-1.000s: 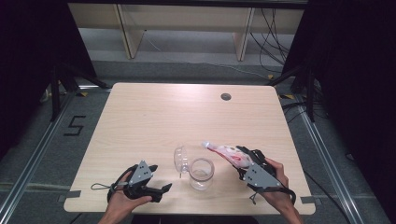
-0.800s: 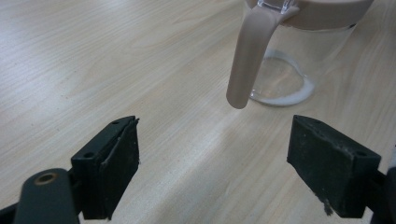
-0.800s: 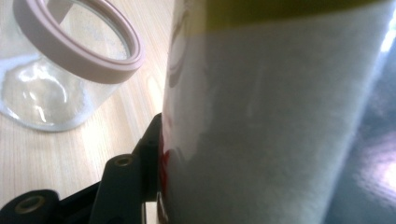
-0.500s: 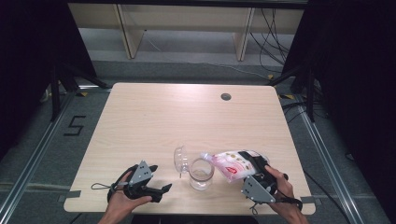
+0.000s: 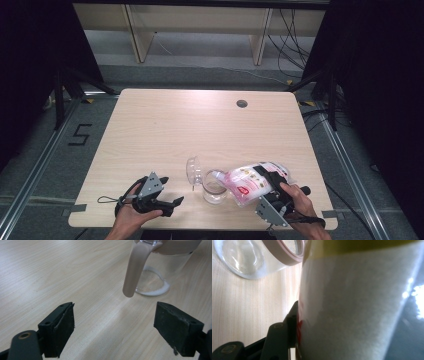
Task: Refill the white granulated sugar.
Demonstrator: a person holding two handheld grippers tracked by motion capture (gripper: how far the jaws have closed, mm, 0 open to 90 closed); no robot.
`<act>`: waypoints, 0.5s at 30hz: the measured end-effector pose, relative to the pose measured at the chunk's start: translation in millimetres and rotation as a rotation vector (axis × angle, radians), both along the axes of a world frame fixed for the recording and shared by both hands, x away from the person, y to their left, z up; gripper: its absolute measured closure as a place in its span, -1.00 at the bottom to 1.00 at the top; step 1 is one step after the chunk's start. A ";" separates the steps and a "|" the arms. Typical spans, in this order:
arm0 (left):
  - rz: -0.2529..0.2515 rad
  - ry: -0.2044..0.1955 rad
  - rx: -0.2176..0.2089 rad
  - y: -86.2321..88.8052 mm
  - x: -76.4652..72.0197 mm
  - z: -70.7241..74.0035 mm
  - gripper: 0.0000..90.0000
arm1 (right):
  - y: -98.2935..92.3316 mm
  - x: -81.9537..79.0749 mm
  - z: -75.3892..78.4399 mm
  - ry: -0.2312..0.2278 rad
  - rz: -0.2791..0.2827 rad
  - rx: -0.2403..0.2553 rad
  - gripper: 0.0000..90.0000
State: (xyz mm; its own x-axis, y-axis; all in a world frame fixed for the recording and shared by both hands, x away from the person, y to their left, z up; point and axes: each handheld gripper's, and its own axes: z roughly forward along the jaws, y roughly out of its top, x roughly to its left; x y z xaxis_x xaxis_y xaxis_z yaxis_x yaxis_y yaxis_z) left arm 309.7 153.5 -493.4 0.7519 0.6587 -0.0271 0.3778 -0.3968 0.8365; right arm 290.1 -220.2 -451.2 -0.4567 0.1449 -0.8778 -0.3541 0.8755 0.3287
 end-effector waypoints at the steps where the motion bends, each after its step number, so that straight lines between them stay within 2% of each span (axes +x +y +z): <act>1: -0.003 -0.002 0.001 0.1 0.4 0.0 -0.63 | 0.3 0.5 1.9 -0.024 0.012 -0.029 0.10; 2: 0.006 0.012 -0.010 -0.5 -0.2 -0.4 -0.64 | 0.7 0.6 3.2 -0.039 0.023 -0.059 0.10; 3: 0.006 0.012 -0.009 -0.6 -0.3 -0.5 -0.63 | 0.9 -0.5 0.8 -0.044 0.008 -0.045 0.10; 4: 0.006 0.010 -0.005 -0.4 -0.2 -0.6 -0.63 | 2.0 0.7 2.6 -0.084 0.020 -0.100 0.10; 5: 0.004 0.007 0.001 -0.1 0.0 -0.4 -0.63 | 2.2 0.5 3.6 -0.099 0.022 -0.123 0.10; 6: 0.005 0.006 -0.002 -0.3 -0.1 -0.4 -0.63 | 2.6 0.1 1.6 -0.090 0.017 -0.116 0.10; 7: 0.007 0.010 -0.010 -0.7 -0.4 -0.6 -0.63 | 3.1 0.4 2.6 -0.110 0.029 -0.145 0.10; 8: 0.007 0.009 -0.002 -0.3 0.0 -0.6 -0.63 | 3.7 -0.6 0.2 -0.103 0.013 -0.143 0.10; 10: 0.003 0.008 -0.004 -0.6 -0.1 -0.9 -0.63 | 5.9 -0.3 2.9 -0.137 0.030 -0.198 0.11; 11: 0.008 0.004 -0.003 -0.9 -0.3 -1.1 -0.63 | 5.1 -1.1 -1.0 -0.111 0.016 -0.154 0.11; 12: 0.009 0.005 0.002 -0.8 -0.4 -0.7 -0.63 | 5.4 -1.6 -0.6 -0.109 0.011 -0.160 0.11; 13: 0.008 0.004 0.002 -0.8 -0.2 -0.7 -0.63 | 6.5 -1.0 2.0 -0.132 0.032 -0.194 0.11; 14: 0.002 0.002 0.008 -0.4 0.2 -0.5 -0.63 | 6.5 -2.2 -0.2 -0.123 0.018 -0.179 0.11; 15: -0.004 -0.005 0.014 -0.1 0.7 -0.4 -0.63 | 8.1 -1.1 3.2 -0.159 0.047 -0.226 0.11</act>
